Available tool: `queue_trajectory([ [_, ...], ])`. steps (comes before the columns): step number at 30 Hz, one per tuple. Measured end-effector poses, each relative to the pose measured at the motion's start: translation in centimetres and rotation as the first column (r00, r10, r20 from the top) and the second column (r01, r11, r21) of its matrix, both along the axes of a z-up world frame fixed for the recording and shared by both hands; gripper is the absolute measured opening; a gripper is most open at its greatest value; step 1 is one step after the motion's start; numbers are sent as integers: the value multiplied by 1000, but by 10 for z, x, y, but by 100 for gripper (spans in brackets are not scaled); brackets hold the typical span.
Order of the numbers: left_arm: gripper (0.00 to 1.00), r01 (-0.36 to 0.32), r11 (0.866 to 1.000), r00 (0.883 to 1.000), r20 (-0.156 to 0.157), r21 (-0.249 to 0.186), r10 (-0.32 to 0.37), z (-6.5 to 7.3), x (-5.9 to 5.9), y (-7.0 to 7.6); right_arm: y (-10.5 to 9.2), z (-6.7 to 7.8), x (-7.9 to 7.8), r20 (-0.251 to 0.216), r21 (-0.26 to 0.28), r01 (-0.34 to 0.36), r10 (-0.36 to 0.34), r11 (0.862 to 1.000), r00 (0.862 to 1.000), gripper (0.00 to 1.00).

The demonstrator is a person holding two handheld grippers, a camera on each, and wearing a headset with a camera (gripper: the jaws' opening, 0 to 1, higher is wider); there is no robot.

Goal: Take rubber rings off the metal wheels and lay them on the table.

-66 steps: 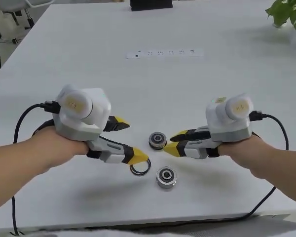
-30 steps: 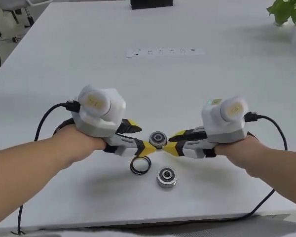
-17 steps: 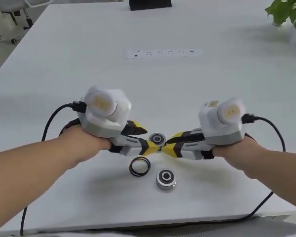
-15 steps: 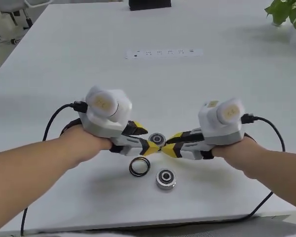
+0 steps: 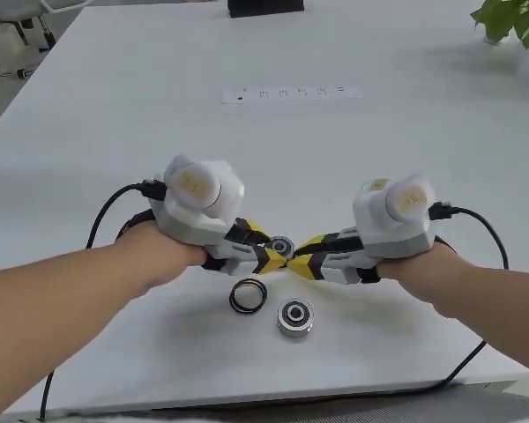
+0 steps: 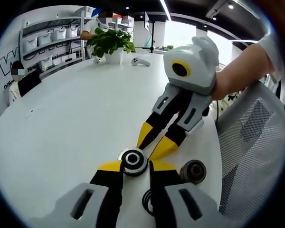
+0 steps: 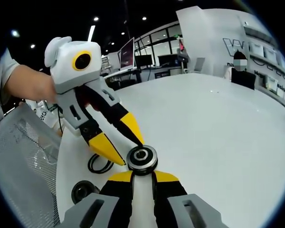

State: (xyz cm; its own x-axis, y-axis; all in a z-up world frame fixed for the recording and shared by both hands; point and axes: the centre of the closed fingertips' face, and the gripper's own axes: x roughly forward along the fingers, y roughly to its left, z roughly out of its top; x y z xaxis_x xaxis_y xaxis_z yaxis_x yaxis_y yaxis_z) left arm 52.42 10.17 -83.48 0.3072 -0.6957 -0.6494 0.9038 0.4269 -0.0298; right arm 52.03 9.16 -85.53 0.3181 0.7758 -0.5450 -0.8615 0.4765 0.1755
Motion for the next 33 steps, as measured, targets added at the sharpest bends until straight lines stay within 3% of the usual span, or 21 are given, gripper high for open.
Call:
queue_trajectory([
  [16, 9, -14, 1000, 1000, 18, 14, 13, -1, 5, -3, 0, 0, -1, 10, -6, -2, 2, 1000, 1000, 12],
  [19, 10, 0, 1000, 999, 37, 30, -1, -2, 4, -4, 0, 0, 0, 11, -6, 0, 0, 1000, 1000, 12],
  [33, 7, -30, 999, 999, 39, 33, 29, -4, 10, -4, -3, 0, 1, -13, 13, 39, -39, 999, 999, 4],
])
